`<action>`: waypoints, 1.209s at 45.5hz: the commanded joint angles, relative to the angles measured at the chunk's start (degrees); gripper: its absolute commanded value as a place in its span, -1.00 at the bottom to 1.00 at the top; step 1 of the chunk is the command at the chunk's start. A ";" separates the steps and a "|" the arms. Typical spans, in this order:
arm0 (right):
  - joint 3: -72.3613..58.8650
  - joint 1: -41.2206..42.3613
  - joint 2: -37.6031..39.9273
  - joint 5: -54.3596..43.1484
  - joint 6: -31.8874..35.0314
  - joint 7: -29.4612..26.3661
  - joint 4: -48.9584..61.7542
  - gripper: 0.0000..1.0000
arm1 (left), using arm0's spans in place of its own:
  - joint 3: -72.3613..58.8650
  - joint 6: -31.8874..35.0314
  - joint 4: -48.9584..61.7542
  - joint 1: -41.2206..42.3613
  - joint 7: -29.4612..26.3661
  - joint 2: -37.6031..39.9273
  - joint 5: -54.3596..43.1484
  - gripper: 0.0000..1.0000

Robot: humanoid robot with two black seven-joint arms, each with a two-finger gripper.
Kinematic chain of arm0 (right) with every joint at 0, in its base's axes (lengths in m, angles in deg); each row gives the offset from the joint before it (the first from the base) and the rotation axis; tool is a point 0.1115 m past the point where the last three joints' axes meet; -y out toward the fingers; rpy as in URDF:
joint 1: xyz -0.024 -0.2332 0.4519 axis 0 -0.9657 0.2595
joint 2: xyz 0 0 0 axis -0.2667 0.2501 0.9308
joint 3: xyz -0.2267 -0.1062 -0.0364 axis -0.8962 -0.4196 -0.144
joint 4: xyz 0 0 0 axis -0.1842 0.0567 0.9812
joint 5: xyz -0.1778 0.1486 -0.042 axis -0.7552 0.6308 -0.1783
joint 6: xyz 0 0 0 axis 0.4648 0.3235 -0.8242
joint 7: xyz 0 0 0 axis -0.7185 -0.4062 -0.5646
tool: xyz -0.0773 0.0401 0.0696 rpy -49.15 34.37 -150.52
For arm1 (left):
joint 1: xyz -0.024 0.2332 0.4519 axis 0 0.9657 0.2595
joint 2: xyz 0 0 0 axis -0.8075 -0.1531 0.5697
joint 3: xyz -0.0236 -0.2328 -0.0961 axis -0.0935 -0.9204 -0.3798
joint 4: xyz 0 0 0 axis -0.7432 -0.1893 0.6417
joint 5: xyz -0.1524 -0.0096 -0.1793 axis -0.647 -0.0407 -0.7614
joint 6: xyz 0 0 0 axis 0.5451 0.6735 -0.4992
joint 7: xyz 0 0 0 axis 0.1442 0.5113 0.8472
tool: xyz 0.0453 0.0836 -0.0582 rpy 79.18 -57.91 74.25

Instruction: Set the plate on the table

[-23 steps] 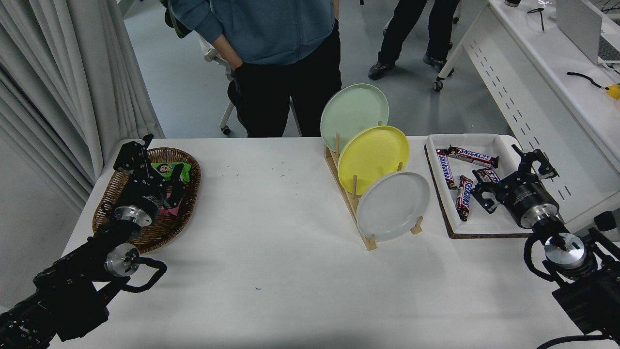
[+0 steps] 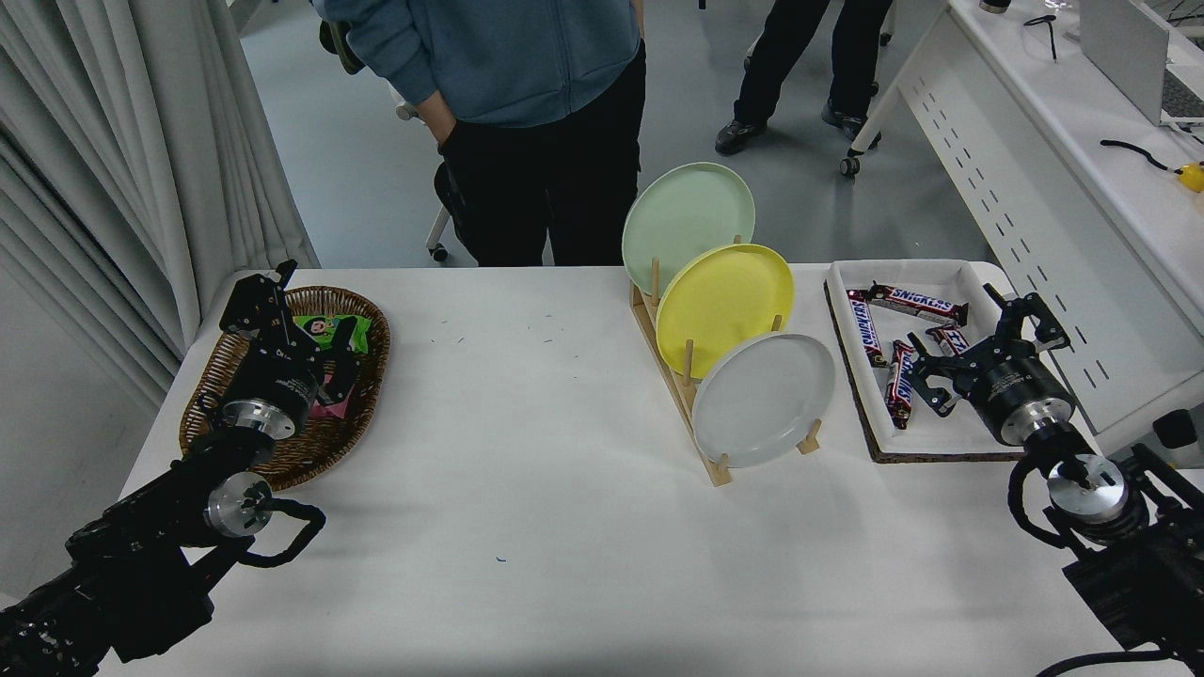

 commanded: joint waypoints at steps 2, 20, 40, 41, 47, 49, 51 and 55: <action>0.03 0.08 -0.05 -0.07 -0.07 0.00 0.08 0.98 | -0.04 -0.01 -0.01 0.01 -0.03 0.04 -0.23 1.00; 0.21 1.31 0.22 -0.07 -0.42 0.00 0.08 0.98 | -0.04 -0.01 -0.01 0.01 -0.03 0.04 -0.14 1.00; 0.47 1.75 2.33 0.01 0.01 0.00 0.52 0.98 | -0.04 -0.01 -0.01 0.01 -0.03 0.04 -0.14 1.00; 0.47 1.75 2.59 0.01 0.01 0.00 0.52 0.98 | -0.04 -0.01 -0.01 0.01 -0.03 0.04 -0.14 1.00; 0.38 1.31 2.85 0.01 0.28 0.00 0.25 0.98 | -0.04 -0.01 -0.01 0.01 -0.03 0.04 -0.14 1.00; 0.38 1.31 2.85 0.01 0.28 0.00 0.25 0.98 | -0.04 -0.01 -0.01 0.01 -0.03 0.04 -0.14 1.00; 0.38 1.40 2.94 0.01 0.28 0.00 0.43 0.98 | -0.04 -0.01 -0.01 0.01 -0.03 0.04 -0.14 1.00; 0.30 1.75 3.29 0.01 0.28 0.00 0.69 0.98 | -0.04 -0.01 -0.01 -0.08 -0.03 0.04 -0.14 1.00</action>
